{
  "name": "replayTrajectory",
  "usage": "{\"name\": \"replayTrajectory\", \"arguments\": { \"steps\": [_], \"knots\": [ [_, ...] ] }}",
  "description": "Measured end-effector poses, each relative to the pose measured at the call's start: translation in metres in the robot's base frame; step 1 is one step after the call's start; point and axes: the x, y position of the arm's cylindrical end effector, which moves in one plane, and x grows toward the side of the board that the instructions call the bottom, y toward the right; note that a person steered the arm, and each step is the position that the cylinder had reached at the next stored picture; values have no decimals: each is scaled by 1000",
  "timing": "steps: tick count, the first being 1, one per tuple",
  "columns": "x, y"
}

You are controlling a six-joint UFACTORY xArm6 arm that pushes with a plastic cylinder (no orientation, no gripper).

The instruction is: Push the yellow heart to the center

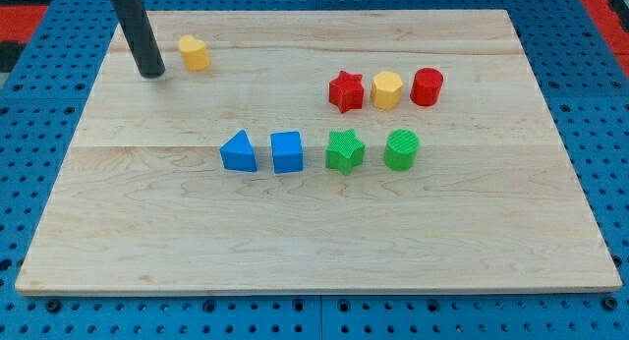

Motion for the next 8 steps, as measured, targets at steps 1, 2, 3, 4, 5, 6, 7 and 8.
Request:
{"name": "replayTrajectory", "arguments": {
  "steps": [1, 2, 3, 4, 5, 6, 7, 8],
  "knots": [
    [-30, 7],
    [-13, 51],
    [-8, 88],
    [-8, 112],
    [-9, 132],
    [-9, 152],
    [-6, 167],
    [6, 168]
  ]
}}
